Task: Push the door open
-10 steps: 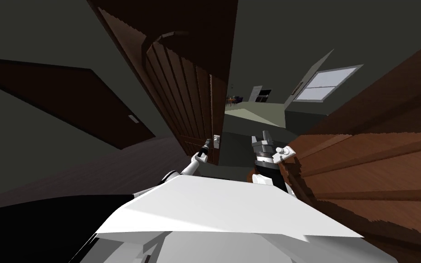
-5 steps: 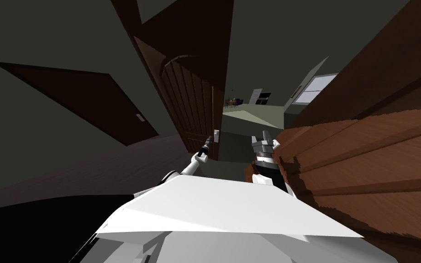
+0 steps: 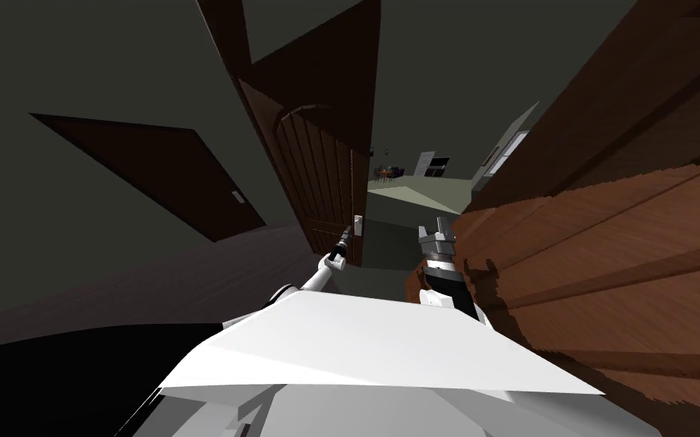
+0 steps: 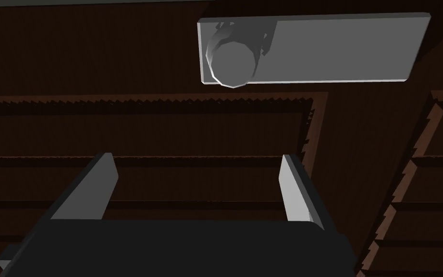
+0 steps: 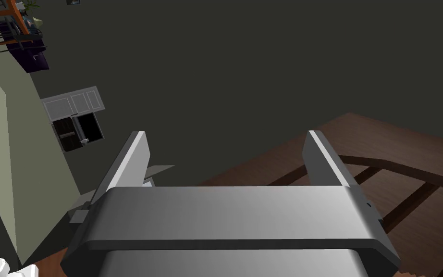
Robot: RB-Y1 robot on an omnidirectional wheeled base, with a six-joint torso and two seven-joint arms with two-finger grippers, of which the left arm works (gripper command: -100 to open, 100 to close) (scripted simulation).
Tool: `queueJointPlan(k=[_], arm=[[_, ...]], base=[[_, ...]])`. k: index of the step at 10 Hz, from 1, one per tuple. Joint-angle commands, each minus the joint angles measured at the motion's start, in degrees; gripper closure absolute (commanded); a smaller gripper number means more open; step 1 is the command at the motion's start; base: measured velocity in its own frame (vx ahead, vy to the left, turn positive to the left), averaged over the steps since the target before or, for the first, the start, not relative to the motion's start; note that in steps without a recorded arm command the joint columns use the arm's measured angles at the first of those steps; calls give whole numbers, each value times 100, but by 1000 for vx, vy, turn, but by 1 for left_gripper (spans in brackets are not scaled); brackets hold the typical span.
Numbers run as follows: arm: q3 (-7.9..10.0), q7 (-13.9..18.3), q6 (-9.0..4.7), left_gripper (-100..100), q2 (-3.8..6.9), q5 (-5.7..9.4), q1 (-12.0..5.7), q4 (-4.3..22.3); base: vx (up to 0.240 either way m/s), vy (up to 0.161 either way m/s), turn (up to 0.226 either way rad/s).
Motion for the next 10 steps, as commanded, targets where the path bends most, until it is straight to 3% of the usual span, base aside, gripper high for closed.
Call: queueJointPlan(k=[1,4,6,7,8,10], arm=[[48,-57,-23,-100,-5,-13,-21,37],[133,-170,-62,-100,-130,-42,-32,88],[189,-244,-87,-100,-296,-61,-39,122],[176,-223,-106,-100,-259,-56,-56,157],[176,-223,-106,100,-259,-56,-56,157],[176,-223,-106,100,-259,-56,-56,157]], base=[[226,-50,-11],[248,-43,-27],[243,-47,-22],[110,-29,2],[-15,5,5],[-36,11,-5]])
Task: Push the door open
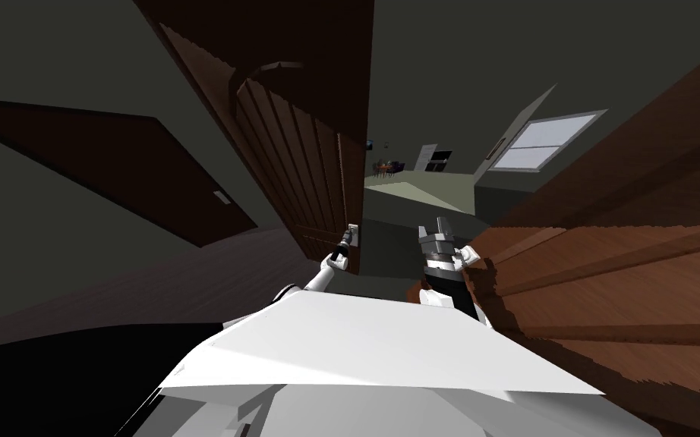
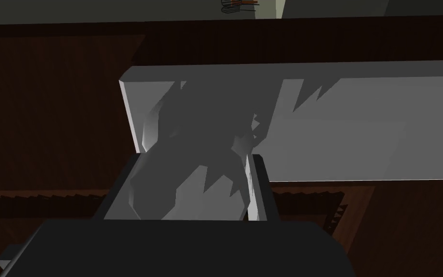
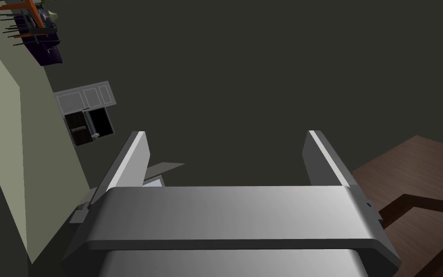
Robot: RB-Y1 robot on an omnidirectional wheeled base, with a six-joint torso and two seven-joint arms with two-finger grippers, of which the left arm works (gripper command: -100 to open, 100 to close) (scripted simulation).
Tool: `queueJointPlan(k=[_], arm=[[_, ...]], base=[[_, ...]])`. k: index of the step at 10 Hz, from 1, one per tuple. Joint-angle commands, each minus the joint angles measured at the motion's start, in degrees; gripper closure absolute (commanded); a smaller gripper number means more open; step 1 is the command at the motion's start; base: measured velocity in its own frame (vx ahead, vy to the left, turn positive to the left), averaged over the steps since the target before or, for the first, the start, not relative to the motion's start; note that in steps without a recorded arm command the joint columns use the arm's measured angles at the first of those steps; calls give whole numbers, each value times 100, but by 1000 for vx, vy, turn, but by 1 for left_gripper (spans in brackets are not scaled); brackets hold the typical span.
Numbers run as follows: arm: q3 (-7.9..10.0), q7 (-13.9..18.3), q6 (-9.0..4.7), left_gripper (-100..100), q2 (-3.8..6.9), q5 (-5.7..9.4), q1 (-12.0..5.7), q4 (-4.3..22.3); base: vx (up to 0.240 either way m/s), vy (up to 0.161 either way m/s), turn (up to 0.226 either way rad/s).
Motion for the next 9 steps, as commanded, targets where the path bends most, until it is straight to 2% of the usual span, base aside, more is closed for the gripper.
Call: queueJointPlan(k=[1,3,4,7,8,9], arm=[[-7,-1,8,100,-3,-1,15,9],[-7,-1,8,100,-3,-1,15,9],[114,-163,-29,100,114,143,-47,123],[328,-450,-110,100,182,402,-179,306],[247,-374,-108,-100,238,344,-142,311],[245,-376,-103,-100,248,346,-143,307]], base=[[-25,6,3],[-7,1,2],[112,18,14],[201,0,71],[3,28,41],[-179,29,0]])
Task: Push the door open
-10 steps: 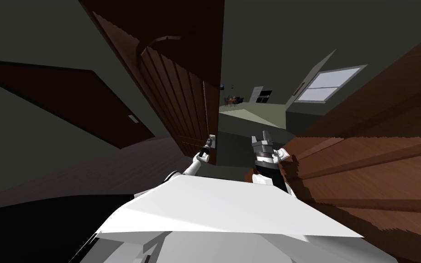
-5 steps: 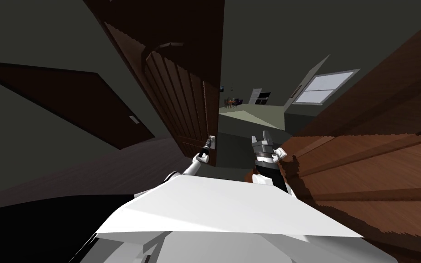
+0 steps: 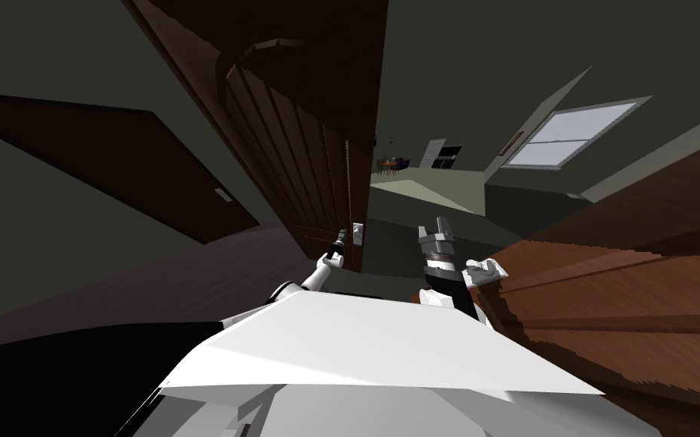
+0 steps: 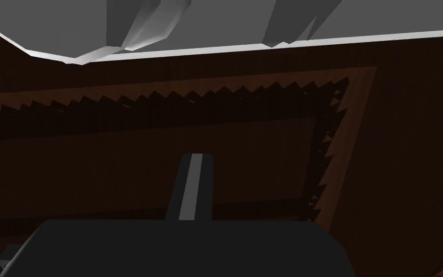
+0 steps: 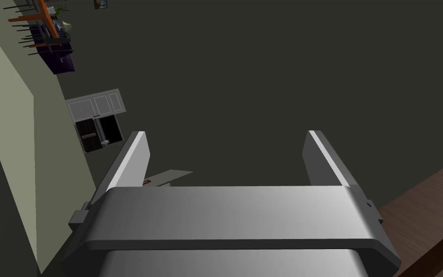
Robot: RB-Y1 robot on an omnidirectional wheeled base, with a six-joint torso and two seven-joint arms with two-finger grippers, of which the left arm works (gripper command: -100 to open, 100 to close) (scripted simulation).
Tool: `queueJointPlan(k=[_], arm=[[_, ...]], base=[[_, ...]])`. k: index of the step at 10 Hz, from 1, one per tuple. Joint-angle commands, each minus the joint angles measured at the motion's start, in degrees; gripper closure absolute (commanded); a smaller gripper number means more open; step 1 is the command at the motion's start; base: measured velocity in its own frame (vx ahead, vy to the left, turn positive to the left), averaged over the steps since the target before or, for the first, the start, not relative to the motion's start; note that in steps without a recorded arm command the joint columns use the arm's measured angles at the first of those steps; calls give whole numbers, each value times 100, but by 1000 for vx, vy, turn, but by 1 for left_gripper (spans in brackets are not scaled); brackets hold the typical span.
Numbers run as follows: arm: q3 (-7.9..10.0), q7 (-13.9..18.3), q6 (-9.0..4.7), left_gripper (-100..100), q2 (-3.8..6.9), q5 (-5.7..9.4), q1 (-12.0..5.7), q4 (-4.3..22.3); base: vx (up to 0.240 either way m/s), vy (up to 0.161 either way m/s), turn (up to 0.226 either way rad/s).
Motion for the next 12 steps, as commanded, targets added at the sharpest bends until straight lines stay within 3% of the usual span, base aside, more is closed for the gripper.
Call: queueJointPlan(k=[1,3,5,9,10,11,12], arm=[[-12,-1,20,-100,22,0,13,-19],[-20,-11,45,-100,3,7,10,-39],[-31,-25,77,-100,-116,17,7,-66],[-46,-43,120,-100,-507,30,3,-101],[-37,-45,65,-100,-457,28,-31,-18],[-22,-58,61,-100,-318,28,-37,-10],[-13,-63,54,-100,-254,28,-39,-4]], base=[[-204,39,7],[-220,46,13],[-249,7,28],[-176,-46,24],[-53,-56,10],[57,57,-35],[142,89,-34]])
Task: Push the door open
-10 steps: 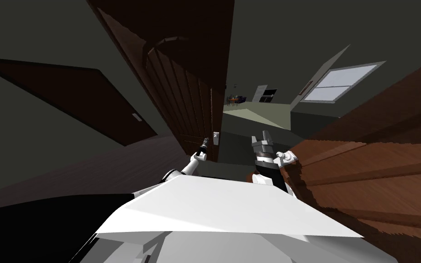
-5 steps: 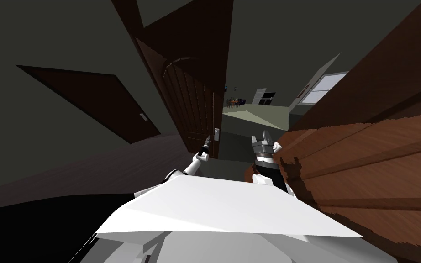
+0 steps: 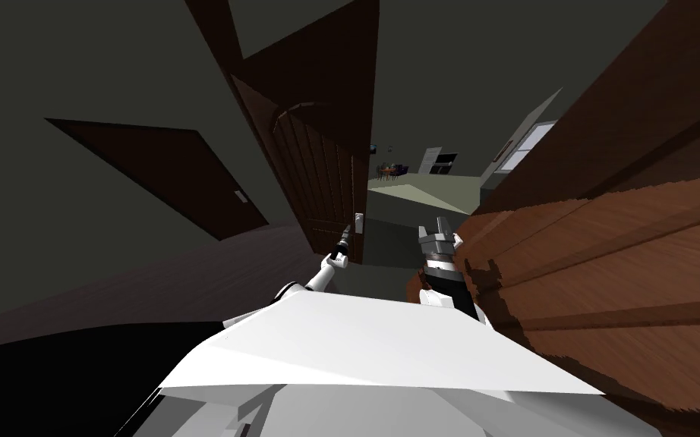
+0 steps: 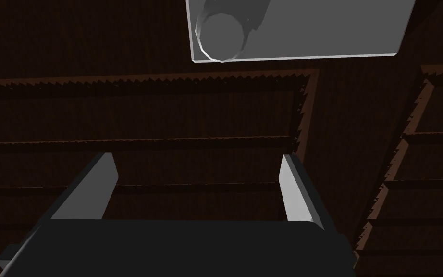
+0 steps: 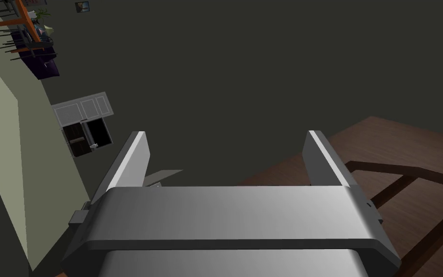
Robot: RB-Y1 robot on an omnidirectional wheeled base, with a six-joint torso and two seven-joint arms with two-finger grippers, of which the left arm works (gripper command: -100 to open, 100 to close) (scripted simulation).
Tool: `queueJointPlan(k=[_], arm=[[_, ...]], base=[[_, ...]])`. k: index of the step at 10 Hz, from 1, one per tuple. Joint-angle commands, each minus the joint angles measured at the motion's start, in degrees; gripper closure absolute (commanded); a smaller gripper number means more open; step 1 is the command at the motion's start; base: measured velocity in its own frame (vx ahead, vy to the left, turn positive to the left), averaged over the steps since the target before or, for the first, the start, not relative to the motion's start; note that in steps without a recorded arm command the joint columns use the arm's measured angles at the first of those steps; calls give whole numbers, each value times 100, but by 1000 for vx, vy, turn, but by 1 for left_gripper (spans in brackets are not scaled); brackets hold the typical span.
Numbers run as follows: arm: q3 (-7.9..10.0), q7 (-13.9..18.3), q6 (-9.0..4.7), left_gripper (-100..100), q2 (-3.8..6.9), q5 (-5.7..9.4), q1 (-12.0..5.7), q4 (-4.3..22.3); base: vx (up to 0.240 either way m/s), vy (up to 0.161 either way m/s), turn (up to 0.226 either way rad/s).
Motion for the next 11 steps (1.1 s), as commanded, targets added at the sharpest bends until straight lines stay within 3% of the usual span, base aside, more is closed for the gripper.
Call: queueJointPlan(k=[1,2,4,6,9,10,11], arm=[[20,-11,10,-100,112,1,-9,-8],[38,-20,-3,-100,167,0,-14,3],[63,-33,-22,-100,172,0,-22,19],[87,-46,-40,-100,96,-1,-28,34],[120,-63,-65,-100,-161,-2,-38,54],[109,-25,-140,-100,-97,4,-114,203],[109,-25,-140,100,-97,4,-114,203]], base=[[212,78,-19],[262,20,-30],[237,-27,-17],[197,-63,-15],[160,-122,-13],[53,-65,5],[-4,7,3]])
